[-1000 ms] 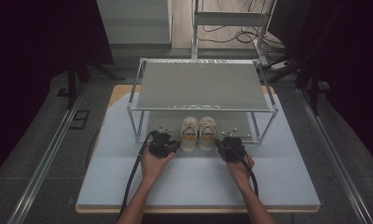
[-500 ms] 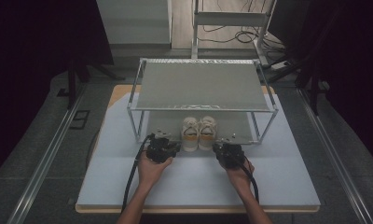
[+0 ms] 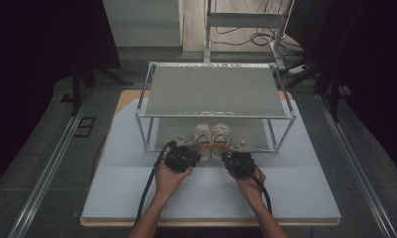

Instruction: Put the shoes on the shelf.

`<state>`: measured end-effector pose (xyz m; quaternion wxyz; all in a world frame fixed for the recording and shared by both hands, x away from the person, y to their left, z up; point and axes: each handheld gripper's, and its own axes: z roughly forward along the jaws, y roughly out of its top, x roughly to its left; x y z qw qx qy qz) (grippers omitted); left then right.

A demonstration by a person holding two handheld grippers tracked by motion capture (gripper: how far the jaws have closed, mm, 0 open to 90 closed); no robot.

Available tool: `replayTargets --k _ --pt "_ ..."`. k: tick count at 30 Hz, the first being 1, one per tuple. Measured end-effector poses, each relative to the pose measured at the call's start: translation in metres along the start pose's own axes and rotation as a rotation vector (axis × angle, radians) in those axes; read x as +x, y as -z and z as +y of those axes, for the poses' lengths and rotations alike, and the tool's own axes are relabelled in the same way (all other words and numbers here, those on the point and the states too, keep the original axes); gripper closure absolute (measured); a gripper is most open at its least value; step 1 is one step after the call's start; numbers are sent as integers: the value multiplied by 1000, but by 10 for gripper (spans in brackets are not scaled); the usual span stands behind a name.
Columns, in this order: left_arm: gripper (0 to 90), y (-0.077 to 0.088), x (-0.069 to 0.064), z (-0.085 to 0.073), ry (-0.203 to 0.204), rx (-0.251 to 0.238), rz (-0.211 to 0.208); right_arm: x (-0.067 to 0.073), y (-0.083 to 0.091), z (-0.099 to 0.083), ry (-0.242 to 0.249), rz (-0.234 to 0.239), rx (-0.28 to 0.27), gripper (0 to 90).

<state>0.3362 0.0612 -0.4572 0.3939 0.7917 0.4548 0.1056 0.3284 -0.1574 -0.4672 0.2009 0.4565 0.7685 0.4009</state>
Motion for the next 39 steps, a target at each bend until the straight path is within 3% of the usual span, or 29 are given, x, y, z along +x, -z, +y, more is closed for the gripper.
replayTargets --k 8,20,26,29,39 --pt "782 -3 3 2 15 -6 17 2 -1 1 4 18 2 854" --pt "774 -11 9 12 -7 10 50 5 -3 2 18 16 10 855" --pt "775 -18 15 17 21 10 44 5 -3 3 19 17 9 856" --pt "760 -18 13 18 11 18 47 5 -4 4 19 16 5 866" --pt "756 -18 14 18 16 21 41 2 -9 9 30 -30 2 888"
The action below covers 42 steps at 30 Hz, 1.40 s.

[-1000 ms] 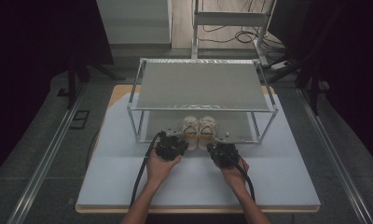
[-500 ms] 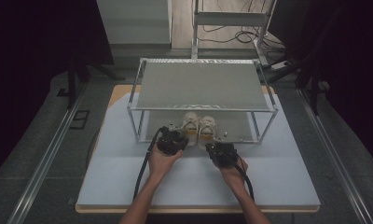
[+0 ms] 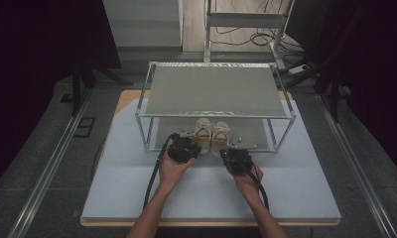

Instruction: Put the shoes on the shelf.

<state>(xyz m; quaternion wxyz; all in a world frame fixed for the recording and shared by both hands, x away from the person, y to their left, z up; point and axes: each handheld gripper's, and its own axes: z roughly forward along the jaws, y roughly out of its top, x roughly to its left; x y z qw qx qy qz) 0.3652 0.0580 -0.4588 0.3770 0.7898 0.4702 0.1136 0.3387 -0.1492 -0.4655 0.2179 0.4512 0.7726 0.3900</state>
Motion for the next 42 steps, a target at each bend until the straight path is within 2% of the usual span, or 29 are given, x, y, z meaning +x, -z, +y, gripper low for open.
replayTargets --k 7,12,13,15,16,17,21,22,23,29,35,40,42 --pt "764 -1 0 0 8 -5 -1 -6 -10 9 -4 -39 -1 889" --pt "778 -4 2 3 11 -13 4 -11 -23 11 -24 -44 6 889" --pt "781 -5 2 3 21 -17 0 -11 -24 10 -29 -40 5 887" --pt "780 -6 3 5 2 -18 2 -9 -24 9 -29 -46 2 884" --pt "780 -7 2 5 29 -19 6 -9 -24 9 -28 -41 7 883" --pt "778 -8 5 6 -10 -19 5 -9 -25 8 -26 -38 13 883" --pt "773 -9 7 9 -25 -20 16 -9 -28 6 -31 -31 30 884" --pt "769 -9 8 10 -17 -22 21 -9 -28 6 -31 -31 30 884" --pt "769 -10 10 10 -32 -24 23 -8 -28 6 -29 -32 29 884" --pt "767 -18 15 10 3 -46 16 -10 -29 6 -30 -28 26 884" --pt "766 -21 15 10 -3 -47 18 -9 -30 7 -25 -34 28 886" --pt "764 -22 15 10 2 -50 17 -17 -35 9 -41 -53 28 886" --pt "764 -24 14 10 23 -53 19 -21 -38 9 -44 -58 32 885"
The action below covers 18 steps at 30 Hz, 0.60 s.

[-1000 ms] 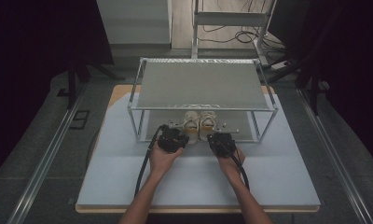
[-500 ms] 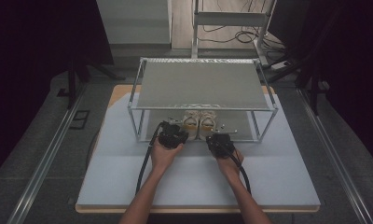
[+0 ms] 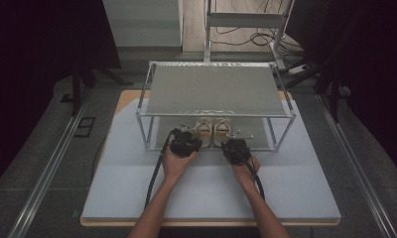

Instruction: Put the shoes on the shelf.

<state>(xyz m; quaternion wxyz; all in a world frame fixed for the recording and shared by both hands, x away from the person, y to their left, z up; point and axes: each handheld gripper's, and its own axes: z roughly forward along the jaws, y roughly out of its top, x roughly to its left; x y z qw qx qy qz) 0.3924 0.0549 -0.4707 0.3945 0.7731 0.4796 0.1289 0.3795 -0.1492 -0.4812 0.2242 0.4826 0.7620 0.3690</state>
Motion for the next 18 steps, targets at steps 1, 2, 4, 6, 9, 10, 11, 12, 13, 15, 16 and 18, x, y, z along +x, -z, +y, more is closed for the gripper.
replayTargets --k 1,2,4,6,9,10,11,12,13,15,16,18 --pt "762 -1 1 1 -12 -1 -5 -2 -2 0 -3 -3 5 885" --pt "759 -2 0 1 1 -2 -1 -3 -3 -1 -7 -1 7 885" --pt "756 -5 -1 3 -9 -1 -2 -3 -4 -1 -13 0 3 885" --pt "755 -7 -1 5 -20 4 -11 -2 -5 -1 -12 1 0 884" --pt "753 -9 -4 7 -27 11 -13 -2 -6 -1 -16 4 -2 885" --pt "751 -10 -5 8 -27 12 -13 -2 -6 -1 -14 4 -3 884" --pt "750 -11 -4 8 -24 12 -15 -3 -5 -1 -18 5 -4 884" --pt "751 -11 -4 8 -23 13 -17 -3 -5 -1 -19 5 -4 885" --pt "751 -11 -4 8 -21 12 -18 -4 -5 -1 -22 5 -4 884" --pt "749 -11 -4 8 -23 13 -15 -4 -5 -1 -25 3 -6 885" --pt "748 -11 -5 8 -24 14 -14 -4 -5 -1 -24 4 -6 885" --pt "748 -11 -4 8 -17 14 -18 -5 -6 0 -21 -6 -6 885"
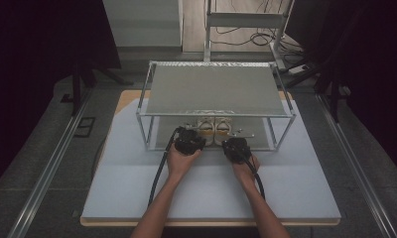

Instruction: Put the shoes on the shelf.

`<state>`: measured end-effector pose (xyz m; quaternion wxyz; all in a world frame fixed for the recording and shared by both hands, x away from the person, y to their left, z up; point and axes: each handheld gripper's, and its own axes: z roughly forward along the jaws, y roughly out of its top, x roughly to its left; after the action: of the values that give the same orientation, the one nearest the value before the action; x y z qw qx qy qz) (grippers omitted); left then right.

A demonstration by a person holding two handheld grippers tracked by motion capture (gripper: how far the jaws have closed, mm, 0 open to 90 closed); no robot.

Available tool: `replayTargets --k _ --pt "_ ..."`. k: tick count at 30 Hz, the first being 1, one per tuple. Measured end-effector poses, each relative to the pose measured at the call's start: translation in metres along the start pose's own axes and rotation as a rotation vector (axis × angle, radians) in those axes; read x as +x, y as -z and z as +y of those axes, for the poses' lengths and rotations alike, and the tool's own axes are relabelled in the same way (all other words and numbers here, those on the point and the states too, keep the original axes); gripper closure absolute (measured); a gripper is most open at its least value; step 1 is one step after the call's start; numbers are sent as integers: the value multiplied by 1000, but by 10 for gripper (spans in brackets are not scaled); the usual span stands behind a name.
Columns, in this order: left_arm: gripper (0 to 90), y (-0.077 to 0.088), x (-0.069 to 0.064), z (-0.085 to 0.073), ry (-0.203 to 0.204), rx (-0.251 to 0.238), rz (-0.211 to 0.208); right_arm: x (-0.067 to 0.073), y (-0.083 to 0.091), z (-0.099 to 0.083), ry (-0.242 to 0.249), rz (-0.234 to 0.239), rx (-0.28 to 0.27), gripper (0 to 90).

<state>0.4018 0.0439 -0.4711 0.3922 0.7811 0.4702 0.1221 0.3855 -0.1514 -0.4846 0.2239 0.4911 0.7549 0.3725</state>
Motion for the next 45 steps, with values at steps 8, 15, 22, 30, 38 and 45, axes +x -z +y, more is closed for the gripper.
replayTargets --k 8,15,22,30,38,45 --pt "745 0 1 1 -5 6 -2 1 -5 4 -1 -5 18 869" --pt "706 3 -1 -4 -12 -14 13 3 0 2 -5 -11 -3 834" --pt "644 16 -4 -11 -20 1 -36 4 17 -6 2 48 -41 675" --pt "516 38 -15 -24 8 4 -45 3 34 -14 7 82 -54 540" --pt "462 53 -17 -38 -19 18 -52 3 52 -24 7 118 -75 531" --pt "398 66 -18 -55 -21 24 -76 -3 70 -38 20 141 -85 505"
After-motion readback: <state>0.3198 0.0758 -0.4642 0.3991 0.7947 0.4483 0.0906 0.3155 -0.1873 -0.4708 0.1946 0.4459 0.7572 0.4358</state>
